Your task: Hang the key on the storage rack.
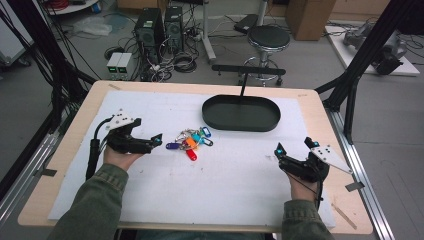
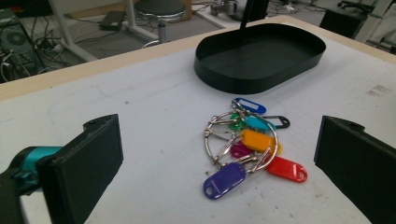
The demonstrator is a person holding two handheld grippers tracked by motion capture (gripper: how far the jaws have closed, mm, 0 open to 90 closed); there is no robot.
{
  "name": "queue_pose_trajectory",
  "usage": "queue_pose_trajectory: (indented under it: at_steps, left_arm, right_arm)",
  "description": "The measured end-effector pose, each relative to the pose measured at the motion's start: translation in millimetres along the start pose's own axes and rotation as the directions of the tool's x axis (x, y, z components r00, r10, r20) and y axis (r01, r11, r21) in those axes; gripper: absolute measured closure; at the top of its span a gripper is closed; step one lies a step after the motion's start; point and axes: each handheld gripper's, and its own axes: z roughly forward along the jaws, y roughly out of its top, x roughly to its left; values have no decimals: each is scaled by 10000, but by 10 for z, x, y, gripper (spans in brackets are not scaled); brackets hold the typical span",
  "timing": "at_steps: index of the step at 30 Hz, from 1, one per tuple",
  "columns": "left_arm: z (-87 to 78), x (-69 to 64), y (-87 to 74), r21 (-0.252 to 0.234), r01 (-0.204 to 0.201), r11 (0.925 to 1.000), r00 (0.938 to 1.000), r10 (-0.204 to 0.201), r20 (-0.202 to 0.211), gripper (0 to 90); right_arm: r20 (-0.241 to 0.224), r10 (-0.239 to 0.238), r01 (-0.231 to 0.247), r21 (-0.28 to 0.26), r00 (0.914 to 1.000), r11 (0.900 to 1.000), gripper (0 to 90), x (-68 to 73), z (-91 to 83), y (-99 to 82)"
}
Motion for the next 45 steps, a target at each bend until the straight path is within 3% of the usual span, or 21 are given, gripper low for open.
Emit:
queue_pose_trajectory:
  at_steps: [6,14,17,20,22,29,33,36,42,45]
  left_arm:
    - [183,-90,49,291,-223,9993,9990,211,399,17]
    - [428,-168,33,1098,-339,9934,9967,255,768,17]
    - [541,-242,60,1503,-791,9855,9929,644,1003,17]
    - [642,-304,79,1559,-916,9835,9906,740,1153,17]
    - [721,-329,79,1796,-1022,9784,9886,799,1275,17]
    - [892,-387,89,2224,-1101,9687,9834,738,1657,17]
    - [968,-427,82,2532,-1300,9587,9795,846,1827,19]
    - [1082,-460,78,2996,-1454,9429,9722,800,2199,21]
    - [1173,-438,87,3253,-1382,9355,9707,627,2320,58]
    - [1188,-440,93,3412,-1548,9271,9684,742,2379,71]
  right_arm:
    - [3,-43,43,21,10000,10000,4,-3,7,-2]
    - [-1,35,-35,51,10000,10000,4,-6,-6,-2]
    - [-37,-33,33,25,10000,10000,4,-8,2,-3]
    - [-55,-2,3,26,10000,10000,5,-7,-1,-3]
    - [-44,27,-27,51,10000,10000,4,-9,-5,-2]
    - [-38,40,-40,85,10000,10000,4,-13,-9,-5]
    - [-55,15,-15,65,10000,10000,5,-11,-6,-5]
    - [-64,-26,26,78,10000,10000,4,-15,0,-7]
    - [-91,-25,25,88,10000,10000,4,-14,-5,-6]
    - [-101,-42,43,80,9999,10000,4,-24,-4,-7]
